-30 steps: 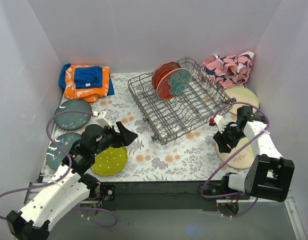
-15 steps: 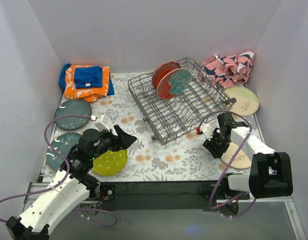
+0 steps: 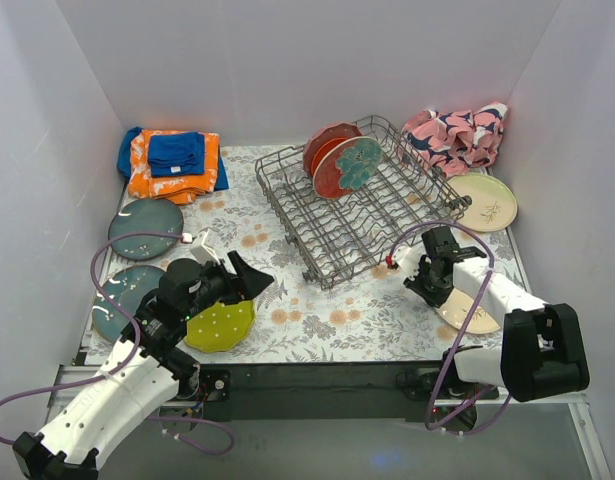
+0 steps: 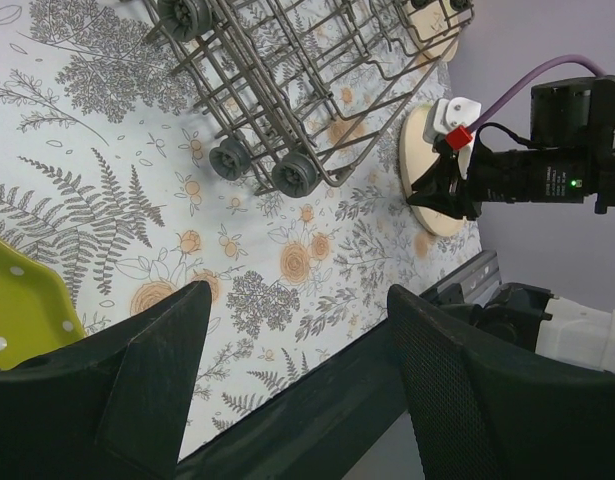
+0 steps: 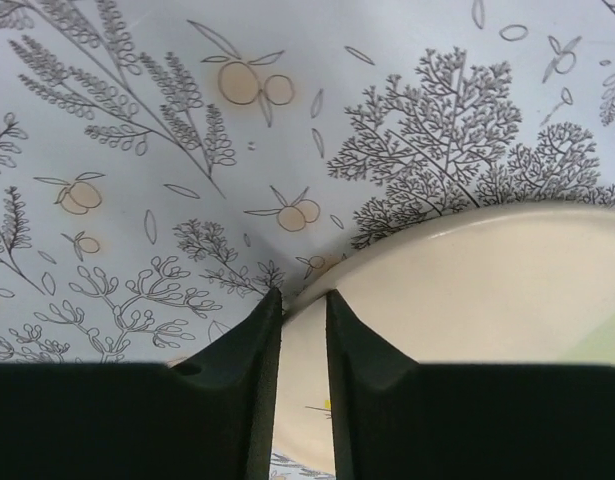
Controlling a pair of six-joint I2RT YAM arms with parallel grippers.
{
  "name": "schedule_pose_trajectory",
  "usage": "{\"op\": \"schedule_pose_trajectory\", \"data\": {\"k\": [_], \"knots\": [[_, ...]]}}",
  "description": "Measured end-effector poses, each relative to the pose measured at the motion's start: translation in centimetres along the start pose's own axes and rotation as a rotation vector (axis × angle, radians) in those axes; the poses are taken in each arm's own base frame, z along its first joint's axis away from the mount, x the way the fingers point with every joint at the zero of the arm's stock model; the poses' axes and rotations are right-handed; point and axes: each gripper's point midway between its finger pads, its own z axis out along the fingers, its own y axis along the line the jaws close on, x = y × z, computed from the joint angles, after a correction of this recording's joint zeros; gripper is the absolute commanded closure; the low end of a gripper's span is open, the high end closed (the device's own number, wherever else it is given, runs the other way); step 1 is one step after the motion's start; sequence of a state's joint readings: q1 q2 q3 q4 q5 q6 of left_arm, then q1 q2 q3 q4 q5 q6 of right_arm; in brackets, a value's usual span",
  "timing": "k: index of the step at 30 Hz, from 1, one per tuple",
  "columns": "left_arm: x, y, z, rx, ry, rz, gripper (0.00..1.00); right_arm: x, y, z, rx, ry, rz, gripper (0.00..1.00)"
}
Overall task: Load the plates into the dish rack
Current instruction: Grab a plate with the right arm
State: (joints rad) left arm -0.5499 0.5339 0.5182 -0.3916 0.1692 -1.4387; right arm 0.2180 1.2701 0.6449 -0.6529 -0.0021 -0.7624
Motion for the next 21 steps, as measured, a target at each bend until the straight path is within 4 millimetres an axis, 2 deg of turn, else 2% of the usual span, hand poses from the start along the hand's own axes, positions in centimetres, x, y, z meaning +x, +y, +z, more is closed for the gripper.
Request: {"op": "schedule_pose_trajectory", "data": {"k": [10, 17, 21], "knots": [[1.3, 0.4, 0.1, 0.004, 0.044, -0.03, 0.31, -1.1, 3.3, -0.3, -0.084, -0.012, -0.171, 0.85], [1.5, 0.1, -0.2, 0.023, 0.045, -0.051, 0.31, -2.7, 6.6, -0.4, -0.213, -0.028, -0.311, 0.86], [1.9, 0.2, -0.3, 0.032, 0.053, -0.074, 0.31, -3.6, 9.2, -0.6, -0.299, -0.028, -0.406, 0.86]]}}
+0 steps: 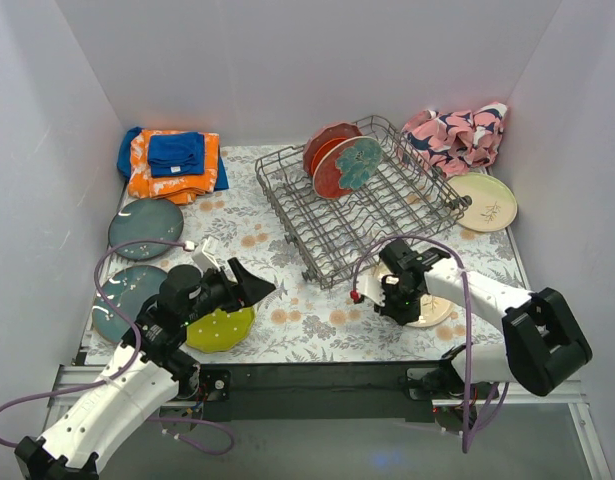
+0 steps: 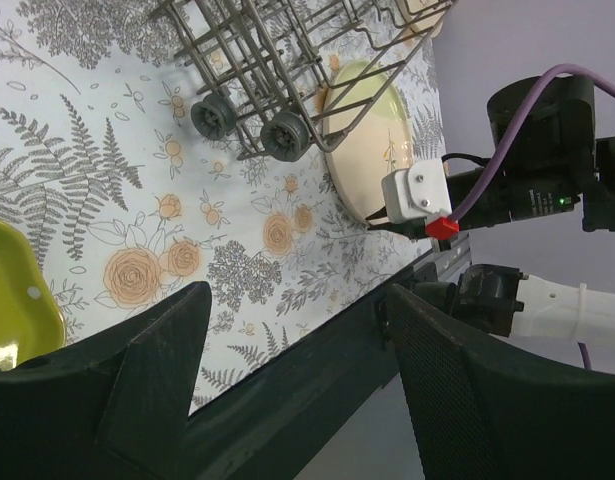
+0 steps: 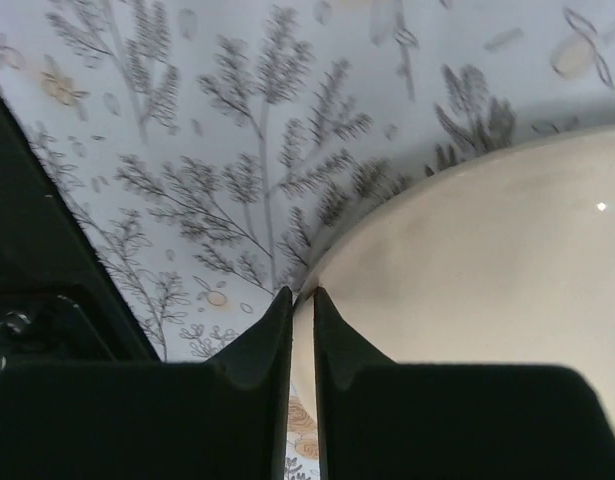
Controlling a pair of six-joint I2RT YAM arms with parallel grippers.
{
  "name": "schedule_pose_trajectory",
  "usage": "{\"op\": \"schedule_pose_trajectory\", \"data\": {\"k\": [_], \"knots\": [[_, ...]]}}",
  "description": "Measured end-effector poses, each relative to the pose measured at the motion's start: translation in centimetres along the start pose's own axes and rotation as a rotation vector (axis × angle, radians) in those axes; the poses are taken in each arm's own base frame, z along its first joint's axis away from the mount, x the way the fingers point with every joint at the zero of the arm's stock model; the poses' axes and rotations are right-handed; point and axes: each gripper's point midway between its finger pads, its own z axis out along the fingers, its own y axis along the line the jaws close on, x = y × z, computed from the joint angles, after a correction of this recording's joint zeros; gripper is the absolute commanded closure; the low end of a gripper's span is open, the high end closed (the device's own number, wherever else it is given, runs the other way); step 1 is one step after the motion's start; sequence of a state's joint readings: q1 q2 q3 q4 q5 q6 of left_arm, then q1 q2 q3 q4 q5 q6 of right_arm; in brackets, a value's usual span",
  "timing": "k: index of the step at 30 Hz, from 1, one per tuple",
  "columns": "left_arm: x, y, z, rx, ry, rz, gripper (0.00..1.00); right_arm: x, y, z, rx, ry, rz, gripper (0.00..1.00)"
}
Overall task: Load the plates into the dish rack
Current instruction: Grab a plate with the right arm
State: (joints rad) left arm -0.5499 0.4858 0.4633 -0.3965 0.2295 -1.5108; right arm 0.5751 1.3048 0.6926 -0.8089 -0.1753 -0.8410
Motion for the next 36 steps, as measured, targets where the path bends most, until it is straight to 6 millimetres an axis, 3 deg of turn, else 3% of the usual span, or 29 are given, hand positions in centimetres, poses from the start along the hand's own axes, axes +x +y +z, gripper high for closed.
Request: {"op": "schedule_pose_trajectory", "data": {"k": [13, 18, 23, 29, 30, 33, 36], "knots": [[4.0, 2.9, 1.2, -0.088, 0.131, -0.242, 0.35, -5.9, 7.8, 1.8, -0.32, 0.034, -0.258, 0.86], [5.4, 4.1, 1.7, -0.131, 0.18, -0.316, 0.38, -8.3, 9.6, 2.3, -0.393, 0.027, -0.305, 0.85], [6.2, 4.7, 2.2, -0.167, 0.22, -0.371, 0.39, -11.4, 10.0, 2.7, -0.398, -0.027, -0.368, 0.83], [7.2, 5.6, 3.0, -0.216, 0.264, -0.419, 0.4, -12.9, 11.0, 2.9, -0.417, -0.069, -0.405, 0.75], [7.2, 5.6, 3.2, -0.216, 0.269, -0.423, 0.4, -13.1, 11.0, 2.8, -0.416, -0.078, -0.406, 0.7], [7.6, 5.6, 3.5, -0.21, 0.281, -0.429, 0.4, -13.9, 10.4, 1.5, -0.383, -0.138, -0.401, 0.59], [8.2, 5.3, 3.9, -0.197, 0.308, -0.425, 0.4, -14.8, 8.0, -1.4, -0.285, -0.255, -0.356, 0.51]]}}
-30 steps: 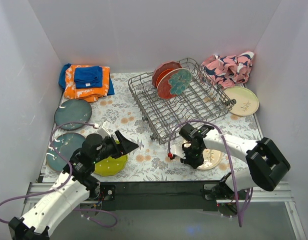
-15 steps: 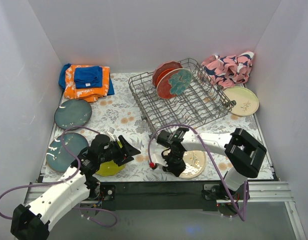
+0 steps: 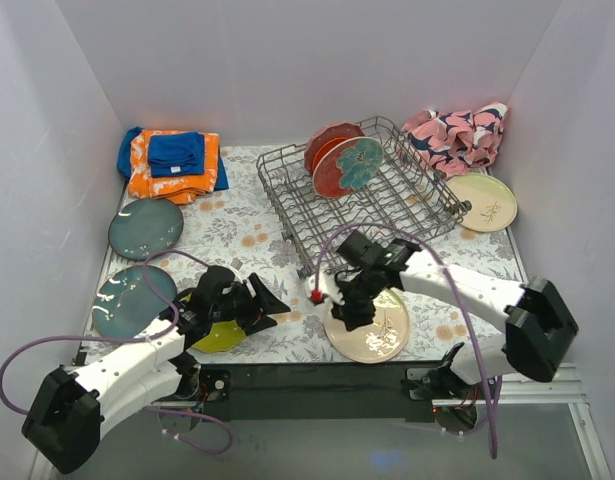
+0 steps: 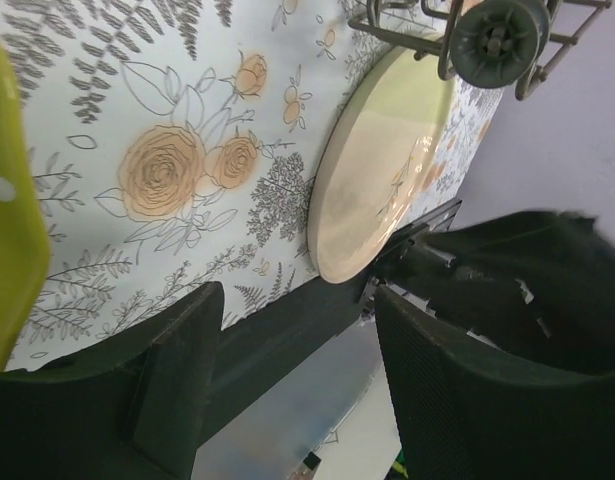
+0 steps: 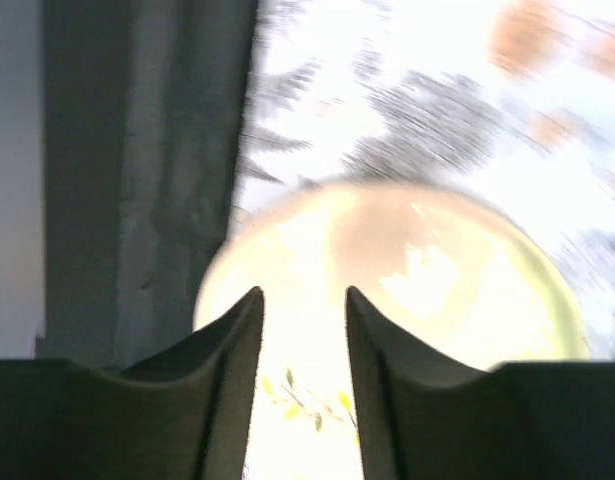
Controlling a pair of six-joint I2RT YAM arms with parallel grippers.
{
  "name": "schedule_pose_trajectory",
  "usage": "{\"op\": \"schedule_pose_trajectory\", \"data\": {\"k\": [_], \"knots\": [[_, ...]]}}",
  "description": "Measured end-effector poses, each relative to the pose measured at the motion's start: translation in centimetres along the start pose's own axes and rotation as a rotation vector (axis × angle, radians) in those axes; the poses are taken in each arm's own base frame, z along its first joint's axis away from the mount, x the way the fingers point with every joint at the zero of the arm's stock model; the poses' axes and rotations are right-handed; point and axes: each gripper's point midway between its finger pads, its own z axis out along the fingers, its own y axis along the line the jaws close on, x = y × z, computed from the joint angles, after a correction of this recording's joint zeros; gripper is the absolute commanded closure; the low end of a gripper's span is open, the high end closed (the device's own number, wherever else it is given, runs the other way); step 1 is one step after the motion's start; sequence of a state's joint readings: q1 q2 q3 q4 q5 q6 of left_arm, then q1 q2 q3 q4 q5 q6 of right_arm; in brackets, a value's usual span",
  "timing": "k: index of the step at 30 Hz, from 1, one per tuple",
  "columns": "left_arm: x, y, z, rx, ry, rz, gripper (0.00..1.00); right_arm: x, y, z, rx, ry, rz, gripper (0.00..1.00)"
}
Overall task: Load the plates into the dish rack
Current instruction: Grab a plate with the right arm
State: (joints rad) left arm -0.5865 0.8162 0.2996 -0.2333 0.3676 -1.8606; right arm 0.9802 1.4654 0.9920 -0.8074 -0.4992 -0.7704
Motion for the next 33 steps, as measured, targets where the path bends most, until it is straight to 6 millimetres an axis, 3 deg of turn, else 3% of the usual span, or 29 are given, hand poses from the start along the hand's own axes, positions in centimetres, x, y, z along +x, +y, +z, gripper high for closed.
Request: {"op": "schedule_pose_trajectory", "data": {"k": [2, 5, 9, 13, 17, 21, 26, 33], "knots": [[0.4, -0.3, 0.3, 0.011, 0.017, 0.013, 0.4, 0.6, -1.7, -2.7, 0.102, -0.064, 0.058, 0.42], [1.2, -0.9, 0.8, 0.031, 0.043, 0.039, 0.4, 3.4, -4.1, -6.5, 0.258, -0.13, 0.196, 0.3], [2.1, -1.5, 1.4, 0.053, 0.07, 0.072, 0.4, 7.7, -5.7, -10.0, 0.41, -0.178, 0.373, 0.27], [2.7, -1.2, 2.3, 0.036, 0.087, 0.089, 0.41, 11.1, -6.3, -11.6, 0.466, -0.197, 0.473, 0.28], [3.2, -0.9, 2.9, 0.024, 0.088, 0.108, 0.41, 14.6, -6.6, -11.6, 0.45, -0.208, 0.562, 0.34], [4.0, -1.2, 3.2, 0.039, 0.093, 0.144, 0.41, 17.0, -5.7, -9.7, 0.395, -0.206, 0.622, 0.37], [4.7, -0.7, 3.6, 0.048, 0.098, 0.165, 0.41, 17.4, -4.9, -7.7, 0.357, -0.221, 0.629, 0.43], [5.0, -0.6, 4.1, 0.051, 0.091, 0.186, 0.41, 18.0, -6.3, -6.7, 0.364, -0.245, 0.638, 0.53]]}}
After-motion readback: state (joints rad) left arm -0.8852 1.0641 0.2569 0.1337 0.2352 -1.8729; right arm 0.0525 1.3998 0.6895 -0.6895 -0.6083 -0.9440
